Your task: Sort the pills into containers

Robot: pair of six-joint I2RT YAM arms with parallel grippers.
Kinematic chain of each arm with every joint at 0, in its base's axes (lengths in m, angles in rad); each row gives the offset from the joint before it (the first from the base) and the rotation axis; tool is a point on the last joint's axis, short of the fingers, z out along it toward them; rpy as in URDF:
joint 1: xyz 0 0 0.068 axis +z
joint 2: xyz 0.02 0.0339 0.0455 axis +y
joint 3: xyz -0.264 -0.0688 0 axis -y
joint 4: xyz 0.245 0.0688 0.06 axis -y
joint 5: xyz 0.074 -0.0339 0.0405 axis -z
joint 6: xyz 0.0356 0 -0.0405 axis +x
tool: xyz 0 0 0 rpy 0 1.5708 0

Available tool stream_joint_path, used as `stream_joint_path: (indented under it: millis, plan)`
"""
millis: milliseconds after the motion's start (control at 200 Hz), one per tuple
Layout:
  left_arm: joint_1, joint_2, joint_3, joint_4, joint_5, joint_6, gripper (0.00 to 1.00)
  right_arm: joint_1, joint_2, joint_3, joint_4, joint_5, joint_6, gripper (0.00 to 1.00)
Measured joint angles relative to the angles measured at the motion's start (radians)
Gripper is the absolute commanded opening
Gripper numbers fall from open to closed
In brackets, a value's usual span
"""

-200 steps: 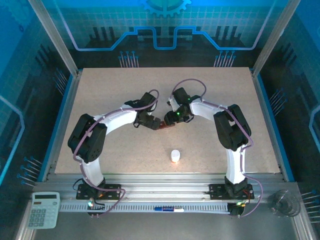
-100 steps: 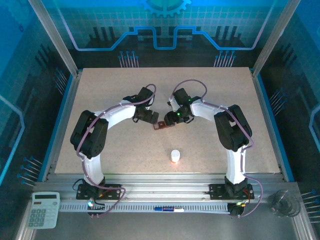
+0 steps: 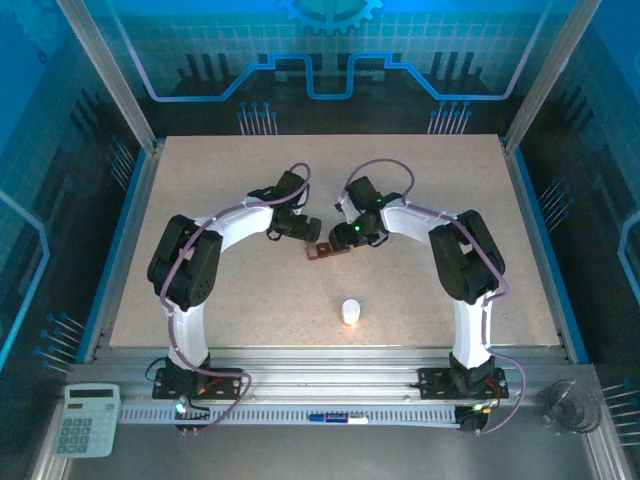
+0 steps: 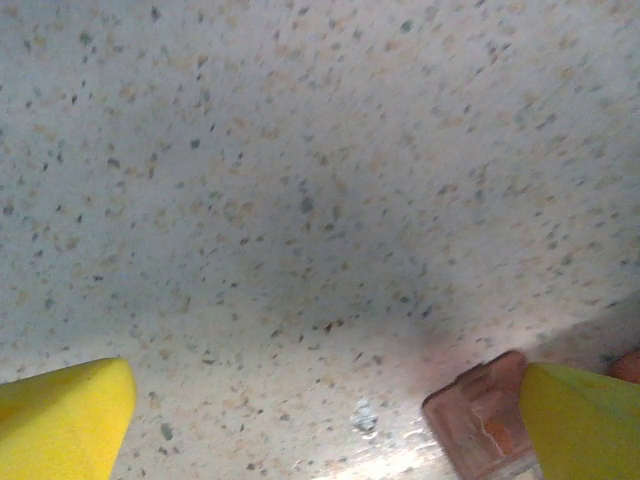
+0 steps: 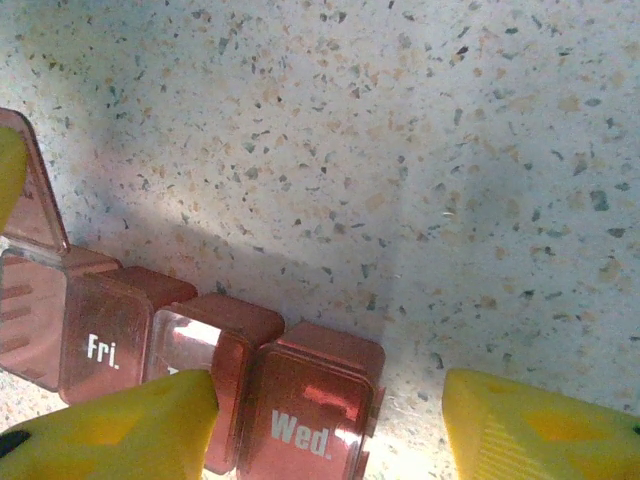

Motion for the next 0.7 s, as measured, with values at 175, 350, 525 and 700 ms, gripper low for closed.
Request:
stream_joint_path:
  millis: [175, 350, 525, 700]
  plan:
    - [0.015, -0.059, 0.002, 0.011, 0.024, -0.059, 0.99, 0.009, -0.036, 0.001, -0.059, 0.049, 0.0, 0.65]
    - [0.053, -0.138, 0.003, 0.01, 0.046, -0.158, 0.99, 0.012, -0.139, 0.022, -0.118, 0.079, 0.0, 0.65]
    - [0.061, -0.236, -0.013, 0.007, 0.065, -0.306, 0.99, 0.025, -0.278, 0.018, -0.162, 0.09, 0.0, 0.65]
    - [0.06, -0.315, -0.019, -0.067, 0.05, -0.517, 0.99, 0.081, -0.402, -0.045, -0.226, 0.099, 0.004, 0.65]
